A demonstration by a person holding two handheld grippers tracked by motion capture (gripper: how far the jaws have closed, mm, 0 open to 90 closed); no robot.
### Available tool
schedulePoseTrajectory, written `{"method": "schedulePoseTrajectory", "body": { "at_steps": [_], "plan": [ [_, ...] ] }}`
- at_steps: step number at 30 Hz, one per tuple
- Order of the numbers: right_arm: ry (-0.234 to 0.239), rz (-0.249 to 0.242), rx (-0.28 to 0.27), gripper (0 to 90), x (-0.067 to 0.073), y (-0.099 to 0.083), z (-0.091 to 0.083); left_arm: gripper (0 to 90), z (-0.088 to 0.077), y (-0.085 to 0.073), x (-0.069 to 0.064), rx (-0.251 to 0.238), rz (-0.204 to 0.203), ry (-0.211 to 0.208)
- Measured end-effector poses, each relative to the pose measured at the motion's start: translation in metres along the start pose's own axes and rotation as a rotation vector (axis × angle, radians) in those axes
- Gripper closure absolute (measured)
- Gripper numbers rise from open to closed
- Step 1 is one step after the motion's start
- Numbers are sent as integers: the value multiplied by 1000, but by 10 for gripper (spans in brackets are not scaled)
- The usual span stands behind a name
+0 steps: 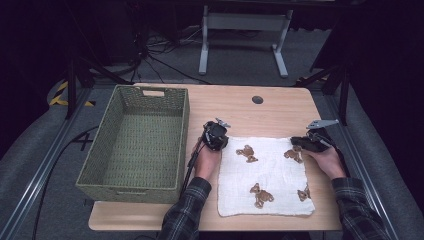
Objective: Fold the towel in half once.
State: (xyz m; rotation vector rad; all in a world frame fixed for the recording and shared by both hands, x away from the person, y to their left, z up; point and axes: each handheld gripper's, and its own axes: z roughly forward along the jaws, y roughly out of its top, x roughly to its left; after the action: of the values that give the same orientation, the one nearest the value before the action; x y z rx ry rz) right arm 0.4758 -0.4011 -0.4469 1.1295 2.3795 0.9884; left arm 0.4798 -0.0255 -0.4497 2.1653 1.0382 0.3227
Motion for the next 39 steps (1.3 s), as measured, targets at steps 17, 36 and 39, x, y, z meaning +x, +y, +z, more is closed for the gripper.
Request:
{"method": "schedulePoseTrajectory", "body": {
  "at_steps": [17,36,39],
  "plan": [
    [30,-19,-79,851,16,2,-38,856,-33,0,-14,-30,25,19],
    [80,-60,-84,851,46,-17,-66,856,-65,-19,-46,-14,106,40],
    [84,-67,-76,851,52,-23,-70,856,-68,-24,-52,-5,134,40]
  ]
}}
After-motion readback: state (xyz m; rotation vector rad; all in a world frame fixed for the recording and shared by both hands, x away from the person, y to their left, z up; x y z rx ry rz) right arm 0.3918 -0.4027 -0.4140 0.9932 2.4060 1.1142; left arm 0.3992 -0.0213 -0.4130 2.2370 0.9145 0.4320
